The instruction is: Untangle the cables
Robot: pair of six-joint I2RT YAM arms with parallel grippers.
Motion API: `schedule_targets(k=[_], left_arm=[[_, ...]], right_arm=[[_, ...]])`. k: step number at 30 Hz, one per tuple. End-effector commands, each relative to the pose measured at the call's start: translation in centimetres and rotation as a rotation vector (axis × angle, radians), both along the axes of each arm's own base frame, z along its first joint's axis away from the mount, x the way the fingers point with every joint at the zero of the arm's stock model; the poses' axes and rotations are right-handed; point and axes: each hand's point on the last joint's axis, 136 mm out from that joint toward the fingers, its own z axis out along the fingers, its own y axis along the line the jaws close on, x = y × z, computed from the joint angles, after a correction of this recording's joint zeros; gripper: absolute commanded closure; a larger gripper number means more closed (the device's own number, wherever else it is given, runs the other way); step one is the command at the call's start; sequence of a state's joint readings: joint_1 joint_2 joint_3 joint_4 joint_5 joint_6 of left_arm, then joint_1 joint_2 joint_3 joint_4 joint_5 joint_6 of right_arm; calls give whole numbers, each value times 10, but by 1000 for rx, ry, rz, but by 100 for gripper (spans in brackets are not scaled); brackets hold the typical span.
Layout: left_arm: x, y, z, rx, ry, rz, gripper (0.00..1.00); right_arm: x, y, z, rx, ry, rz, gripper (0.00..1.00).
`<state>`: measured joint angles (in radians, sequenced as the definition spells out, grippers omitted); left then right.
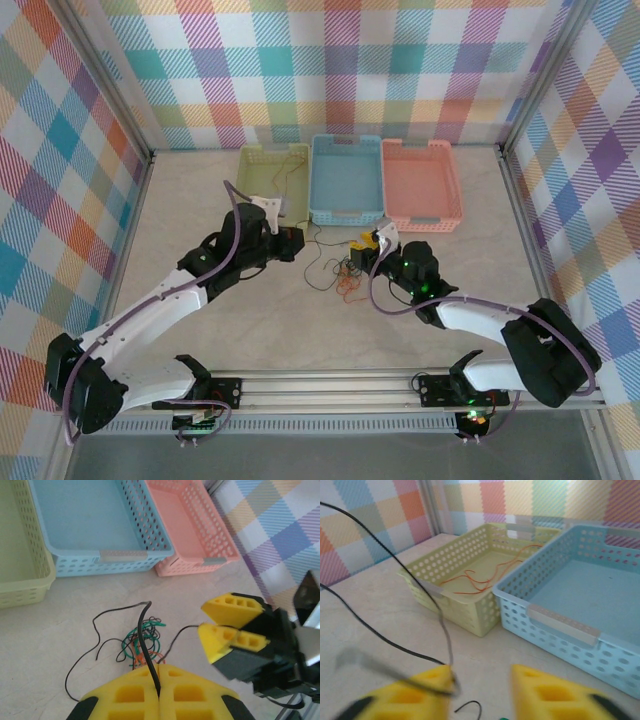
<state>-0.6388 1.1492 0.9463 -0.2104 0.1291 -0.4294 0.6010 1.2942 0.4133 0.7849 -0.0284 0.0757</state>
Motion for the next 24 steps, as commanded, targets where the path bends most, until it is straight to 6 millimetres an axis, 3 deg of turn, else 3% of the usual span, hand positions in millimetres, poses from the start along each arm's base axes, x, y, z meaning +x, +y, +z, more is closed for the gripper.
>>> schedule_targets(k=[1, 15, 18, 24], left_arm=[[8, 5, 47, -64, -83, 45, 100], [23, -4, 211, -182, -294, 42, 100], [32, -8, 236, -176, -336, 47, 100], [58, -22, 269, -171, -416, 56, 100]], right_arm=[[8, -13, 4, 16, 2, -87, 41], [28, -48, -12, -38, 79, -302, 47], [28, -47, -13, -38, 84, -300, 48], [27, -41, -14, -38, 90, -264, 52]])
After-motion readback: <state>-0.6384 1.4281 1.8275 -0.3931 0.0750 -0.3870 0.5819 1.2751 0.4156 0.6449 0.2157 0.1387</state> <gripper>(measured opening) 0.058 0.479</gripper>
